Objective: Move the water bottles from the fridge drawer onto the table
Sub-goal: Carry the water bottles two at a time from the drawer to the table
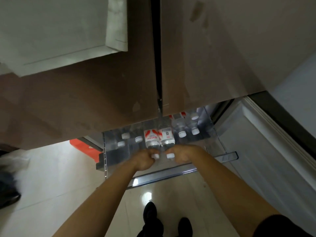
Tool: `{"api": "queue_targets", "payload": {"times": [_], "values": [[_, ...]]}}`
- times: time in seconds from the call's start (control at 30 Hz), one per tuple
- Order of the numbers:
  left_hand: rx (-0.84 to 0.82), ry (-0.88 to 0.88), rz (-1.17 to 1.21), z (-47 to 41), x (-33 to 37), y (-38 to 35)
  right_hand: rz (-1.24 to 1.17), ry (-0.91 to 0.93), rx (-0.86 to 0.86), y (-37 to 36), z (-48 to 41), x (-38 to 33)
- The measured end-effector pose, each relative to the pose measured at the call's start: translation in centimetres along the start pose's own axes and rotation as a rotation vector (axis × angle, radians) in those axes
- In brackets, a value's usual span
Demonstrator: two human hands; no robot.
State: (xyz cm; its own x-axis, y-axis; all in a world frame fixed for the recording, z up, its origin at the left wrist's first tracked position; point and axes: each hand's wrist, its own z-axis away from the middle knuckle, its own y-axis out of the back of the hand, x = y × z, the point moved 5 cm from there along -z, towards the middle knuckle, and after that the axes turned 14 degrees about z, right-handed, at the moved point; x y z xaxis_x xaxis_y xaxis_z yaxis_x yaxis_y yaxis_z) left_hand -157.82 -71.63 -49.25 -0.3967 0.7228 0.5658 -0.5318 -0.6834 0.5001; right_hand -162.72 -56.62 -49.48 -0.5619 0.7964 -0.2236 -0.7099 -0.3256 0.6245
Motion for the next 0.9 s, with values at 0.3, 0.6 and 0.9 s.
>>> {"api": "queue_targets", "payload": {"times": [0.3,0.6,0.9], "values": [[0.140,-0.054,0.003,5.1,2.2,1.7,-0.179,-0.060,0.233,2.6,4.9,0.6],[0.860,-0.375,0.081,10.7,6.4,6.3,-0.075,-0.129,0.755,7.5,11.9,0.3],[0.794,-0.309,0.209,9.9,4.6,4.8,-0.147,-0.111,0.701,5.3,12.3,-0.1]]}}
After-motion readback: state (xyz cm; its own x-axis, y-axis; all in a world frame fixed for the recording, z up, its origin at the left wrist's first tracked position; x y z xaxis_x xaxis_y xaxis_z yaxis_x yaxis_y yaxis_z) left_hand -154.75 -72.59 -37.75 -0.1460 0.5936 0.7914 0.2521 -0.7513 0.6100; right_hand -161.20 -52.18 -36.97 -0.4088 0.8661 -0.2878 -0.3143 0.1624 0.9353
